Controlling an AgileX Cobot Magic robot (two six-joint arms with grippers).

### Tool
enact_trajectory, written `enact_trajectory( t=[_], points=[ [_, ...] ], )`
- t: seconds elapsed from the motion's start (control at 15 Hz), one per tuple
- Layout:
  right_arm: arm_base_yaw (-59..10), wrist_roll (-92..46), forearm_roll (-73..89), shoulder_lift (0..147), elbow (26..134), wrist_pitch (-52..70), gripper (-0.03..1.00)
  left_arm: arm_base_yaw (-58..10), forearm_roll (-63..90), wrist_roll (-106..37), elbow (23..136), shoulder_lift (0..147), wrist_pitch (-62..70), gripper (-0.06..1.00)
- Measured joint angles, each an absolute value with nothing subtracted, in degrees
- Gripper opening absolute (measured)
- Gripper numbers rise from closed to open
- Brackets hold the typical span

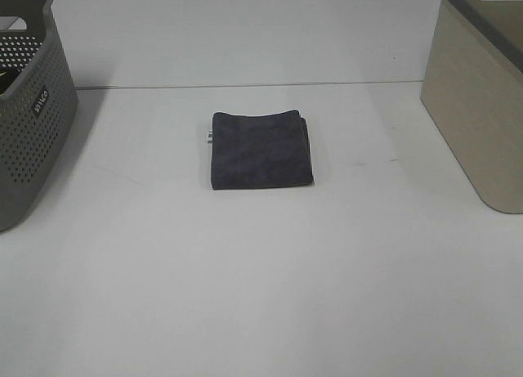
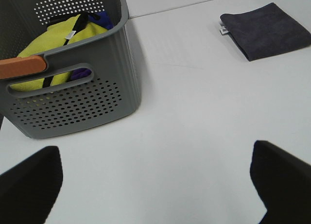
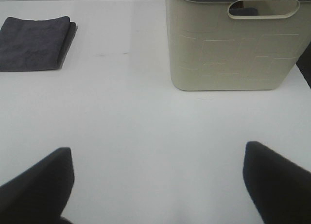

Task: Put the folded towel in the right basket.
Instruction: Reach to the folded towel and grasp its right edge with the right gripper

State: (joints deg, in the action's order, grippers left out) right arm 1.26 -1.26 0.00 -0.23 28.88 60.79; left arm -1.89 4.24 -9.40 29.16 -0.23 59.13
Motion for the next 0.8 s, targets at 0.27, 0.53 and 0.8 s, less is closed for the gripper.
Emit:
enact_trajectory(
  t=[0.27, 0.53, 0.8],
  points=[
    [1.3, -1.3, 0.0, -0.2, 28.9, 60.8, 0.88, -1.9, 4.2, -9.4, 29.2, -0.2, 59.1, 0.99],
    [1.3, -1.3, 0.0, -0.2, 28.9, 60.8, 0.88, -1.9, 4.2, -9.4, 29.2, -0.2, 59.1, 0.99],
    [1.3, -1.3, 0.0, -0.2, 28.9, 60.8, 0.88, -1.9, 4.2, -9.4, 29.2, -0.2, 59.1, 0.99]
  ],
)
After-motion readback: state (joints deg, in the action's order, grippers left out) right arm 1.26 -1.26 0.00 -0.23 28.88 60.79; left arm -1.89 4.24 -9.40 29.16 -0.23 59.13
